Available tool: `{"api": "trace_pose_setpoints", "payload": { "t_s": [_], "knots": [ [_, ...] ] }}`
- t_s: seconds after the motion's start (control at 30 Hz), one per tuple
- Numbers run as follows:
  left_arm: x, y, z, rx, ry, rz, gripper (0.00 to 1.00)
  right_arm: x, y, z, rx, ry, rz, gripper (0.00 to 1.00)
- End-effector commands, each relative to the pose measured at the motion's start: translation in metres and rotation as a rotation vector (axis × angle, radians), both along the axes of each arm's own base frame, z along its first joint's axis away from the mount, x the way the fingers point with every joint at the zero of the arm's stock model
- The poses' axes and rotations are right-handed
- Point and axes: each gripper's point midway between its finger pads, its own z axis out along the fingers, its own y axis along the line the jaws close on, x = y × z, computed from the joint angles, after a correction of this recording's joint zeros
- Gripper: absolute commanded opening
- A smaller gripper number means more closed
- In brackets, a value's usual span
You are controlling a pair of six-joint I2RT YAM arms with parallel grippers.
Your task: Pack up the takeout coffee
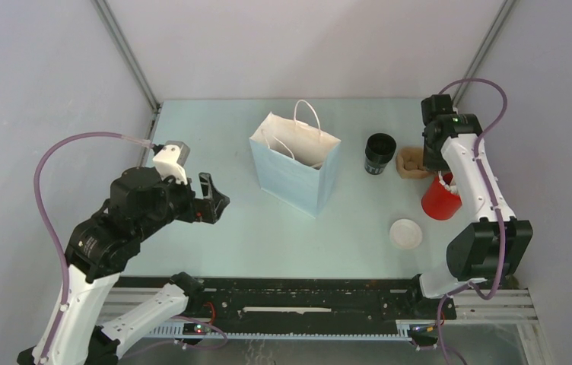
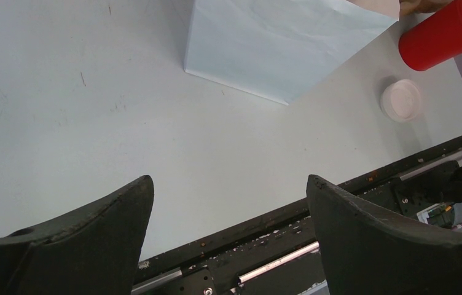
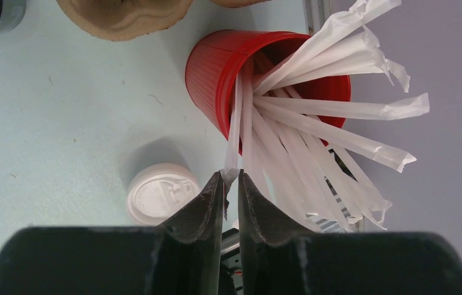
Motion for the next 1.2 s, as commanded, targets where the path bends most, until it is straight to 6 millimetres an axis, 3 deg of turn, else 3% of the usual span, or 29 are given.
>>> {"api": "trace_pose_setpoints", "payload": {
  "t_s": [0.0, 0.07, 0.23, 0.4, 0.57, 0.8, 0.97, 1.17],
  "knots": [
    [0.002, -0.002, -0.005, 0.017, 0.005, -0.017, 0.98, -0.006, -0.006, 0.017, -0.024, -0.051, -0.013, 0.22],
    [0.002, -0.001, -0.006, 0.020, 0.006, -0.016, 0.99, -0.004, -0.008, 0.017, -0.027, -0.065, -0.017, 0.19],
    [0.003, -0.001, -0.004, 0.022, -0.002, -0.019, 0.98, 0.004, -0.012, 0.018, -0.037, -0.074, -0.013, 0.00],
    [0.004, 0.000, -0.005, 0.027, -0.002, -0.011, 0.99, -0.005, -0.013, 0.036, -0.044, -0.088, -0.006, 0.00],
    [0.007, -0.002, -0.005, 0.028, -0.004, -0.015, 0.99, -0.014, -0.030, 0.060, -0.002, -0.182, -0.052, 0.00],
    [0.005, -0.002, -0.006, 0.031, -0.004, -0.017, 0.99, -0.017, -0.037, 0.057, 0.115, -0.237, -0.052, 0.00],
    [0.005, 0.000, -0.006, 0.035, -0.010, -0.015, 0.99, -0.011, -0.039, 0.059, 0.110, -0.224, -0.024, 0.07],
    [0.003, 0.002, -0.009, 0.039, -0.008, -0.010, 0.99, -0.007, -0.042, 0.064, 0.112, -0.241, -0.030, 0.06]
  ]
}}
